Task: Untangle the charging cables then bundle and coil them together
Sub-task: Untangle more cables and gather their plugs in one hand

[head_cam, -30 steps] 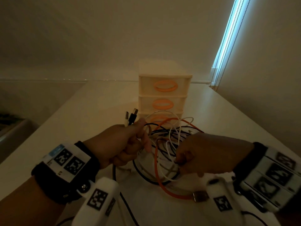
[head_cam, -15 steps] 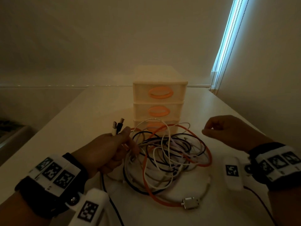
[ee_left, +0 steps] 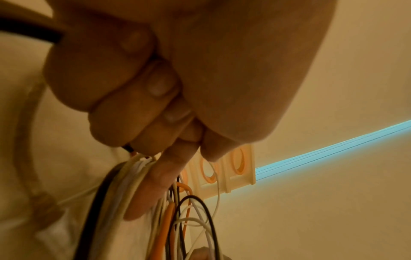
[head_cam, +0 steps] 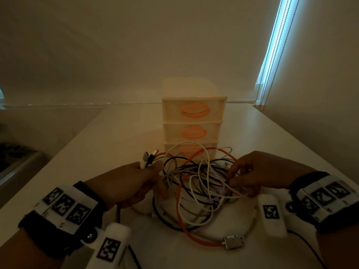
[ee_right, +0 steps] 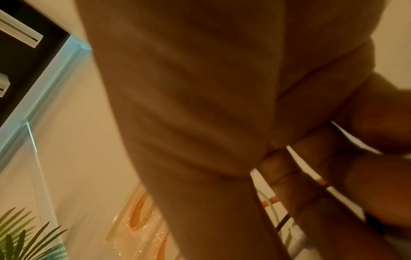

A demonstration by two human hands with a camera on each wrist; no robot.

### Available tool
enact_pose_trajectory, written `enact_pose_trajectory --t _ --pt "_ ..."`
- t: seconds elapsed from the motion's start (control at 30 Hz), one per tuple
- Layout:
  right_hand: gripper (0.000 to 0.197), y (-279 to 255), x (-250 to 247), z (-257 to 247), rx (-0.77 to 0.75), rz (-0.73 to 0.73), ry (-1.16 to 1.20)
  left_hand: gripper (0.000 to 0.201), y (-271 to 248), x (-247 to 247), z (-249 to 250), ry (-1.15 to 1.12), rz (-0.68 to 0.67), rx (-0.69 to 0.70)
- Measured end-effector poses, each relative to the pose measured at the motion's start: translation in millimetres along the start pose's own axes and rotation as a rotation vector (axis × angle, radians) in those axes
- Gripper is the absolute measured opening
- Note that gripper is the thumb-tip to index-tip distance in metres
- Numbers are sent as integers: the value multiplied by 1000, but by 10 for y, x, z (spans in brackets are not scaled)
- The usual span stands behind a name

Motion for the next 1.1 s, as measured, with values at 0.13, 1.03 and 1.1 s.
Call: enact_pose_trajectory --t 0.13,1.03,1.1 --pt "17 0 -21 51 34 31 -52 75 27 28 -31 68 -42 -24" --pt "18 -104 -231 -96 -104 516 -234 63 -86 -438 84 -417 472 279" --pt "16 -77 -151 -123 -46 360 -216 63 -131 -395 133 -422 431 317"
Point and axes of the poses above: each hand's wrist, its own y-axis towards the middle knuckle, its own x-axis out of the palm, z = x × y, the point moved 3 cm from there along y, towards the middle knuckle, and after that the axes turned 6 degrees about -x, right-handed, at the moved point
